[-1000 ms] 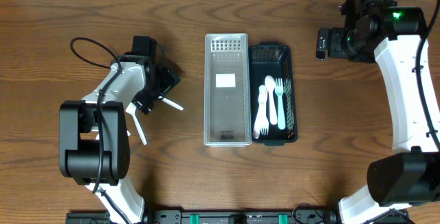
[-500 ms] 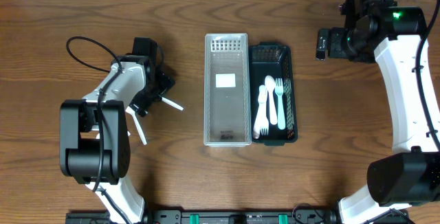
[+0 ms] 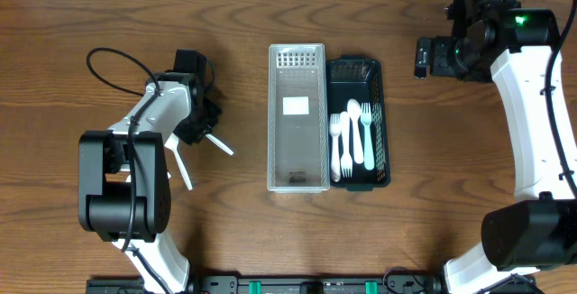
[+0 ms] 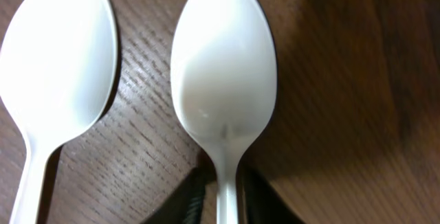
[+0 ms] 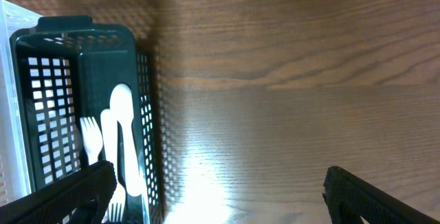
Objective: Pack container
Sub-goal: 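Lower the left gripper onto a white spoon and grasp it, then carry the spoon right and release it into the white basket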
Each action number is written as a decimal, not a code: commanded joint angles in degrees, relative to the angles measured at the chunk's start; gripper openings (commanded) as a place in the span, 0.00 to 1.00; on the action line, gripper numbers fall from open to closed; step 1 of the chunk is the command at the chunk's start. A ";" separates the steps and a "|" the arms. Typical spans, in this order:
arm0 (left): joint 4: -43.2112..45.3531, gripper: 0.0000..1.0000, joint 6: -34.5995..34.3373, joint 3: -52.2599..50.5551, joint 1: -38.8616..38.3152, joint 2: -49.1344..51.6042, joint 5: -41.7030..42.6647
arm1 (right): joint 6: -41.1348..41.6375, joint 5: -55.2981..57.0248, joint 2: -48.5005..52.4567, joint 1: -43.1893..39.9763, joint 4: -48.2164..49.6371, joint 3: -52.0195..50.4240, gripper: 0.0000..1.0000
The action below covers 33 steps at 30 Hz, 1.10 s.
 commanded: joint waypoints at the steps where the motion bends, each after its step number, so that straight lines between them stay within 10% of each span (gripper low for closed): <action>1: -0.20 0.14 -0.17 0.13 0.22 1.14 -0.74 | -0.57 -0.42 -0.37 -0.26 -0.11 -0.37 0.99; 17: -6.80 0.06 11.58 3.43 -2.36 -8.11 -0.61 | -0.57 -0.42 -0.37 -0.26 -0.11 -0.37 0.99; 33: -8.83 0.06 31.15 10.54 -31.06 -22.71 -2.38 | -0.57 -0.44 -0.37 -0.26 -0.04 -0.37 0.99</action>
